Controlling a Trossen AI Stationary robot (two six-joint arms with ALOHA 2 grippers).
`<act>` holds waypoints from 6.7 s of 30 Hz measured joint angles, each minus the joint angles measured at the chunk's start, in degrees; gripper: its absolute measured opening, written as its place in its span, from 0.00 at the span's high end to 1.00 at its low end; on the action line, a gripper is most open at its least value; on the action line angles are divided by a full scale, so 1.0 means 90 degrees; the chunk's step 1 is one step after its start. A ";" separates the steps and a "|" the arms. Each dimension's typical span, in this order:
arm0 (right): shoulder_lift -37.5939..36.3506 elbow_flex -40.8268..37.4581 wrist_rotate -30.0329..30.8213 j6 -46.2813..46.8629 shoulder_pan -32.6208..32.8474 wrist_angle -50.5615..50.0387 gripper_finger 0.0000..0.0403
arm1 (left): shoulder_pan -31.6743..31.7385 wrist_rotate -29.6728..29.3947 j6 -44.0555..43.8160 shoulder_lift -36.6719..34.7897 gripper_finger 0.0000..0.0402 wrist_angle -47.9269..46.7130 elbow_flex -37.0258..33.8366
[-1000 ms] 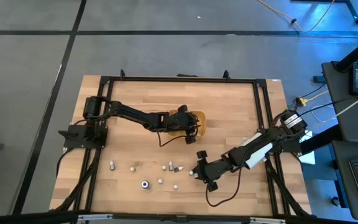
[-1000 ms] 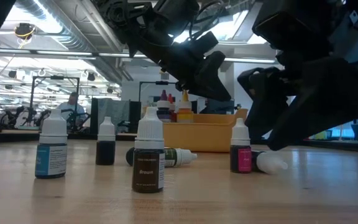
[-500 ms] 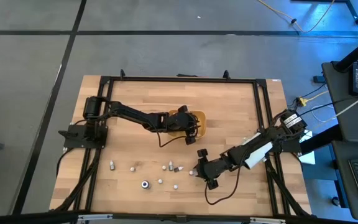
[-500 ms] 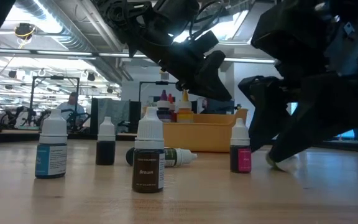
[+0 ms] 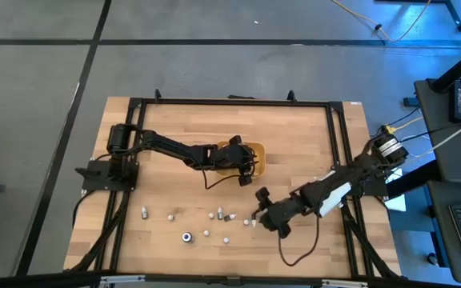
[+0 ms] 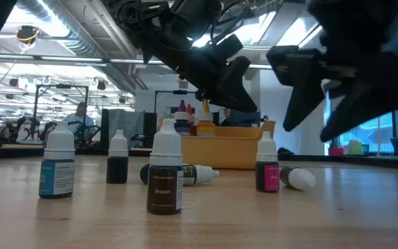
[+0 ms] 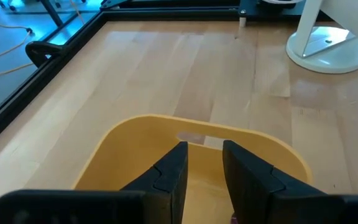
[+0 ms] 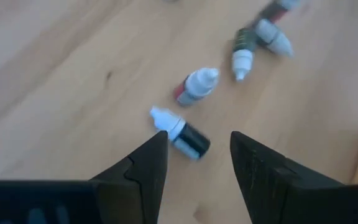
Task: Pick & Place food coloring
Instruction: Put the small black food coloring bottle into the yellow bin, then put the small red food coloring bottle into the yellow bin
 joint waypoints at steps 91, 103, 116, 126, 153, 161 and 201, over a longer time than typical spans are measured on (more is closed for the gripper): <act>-0.0461 0.0002 -0.0998 0.0484 -0.4041 -0.1035 0.79 | -0.1923 -0.0019 -0.1655 -0.2849 0.79 -0.4950 0.0002; -0.0464 0.0002 -0.0998 0.0465 -0.4040 -0.1004 0.74 | -0.1923 0.0297 -0.2280 -0.2849 0.79 -0.5736 0.0002; -0.0464 0.0002 -0.0998 0.0467 -0.4040 -0.0995 0.68 | -0.1952 0.0455 -0.4909 -0.2849 0.73 -0.8054 -0.0009; -0.0467 0.0002 -0.0996 0.0467 -0.4040 -0.0995 0.64 | -0.2640 0.0931 -0.6682 -0.2844 0.47 -0.8151 -0.0805; -0.0469 0.0000 -0.0998 0.0489 -0.4040 -0.0998 0.65 | -0.5051 0.2637 -1.3465 -0.2844 0.38 -0.7959 -0.2395; -0.0469 0.0001 -0.0998 0.0491 -0.4038 -0.0999 0.65 | -0.5144 0.2641 -1.3623 -0.2899 0.38 -0.6624 -0.3268; -0.0470 -0.0001 -0.0998 0.0489 -0.4040 -0.1016 0.65 | -0.5124 0.2223 -0.9691 -0.2880 0.71 -0.6379 -0.3361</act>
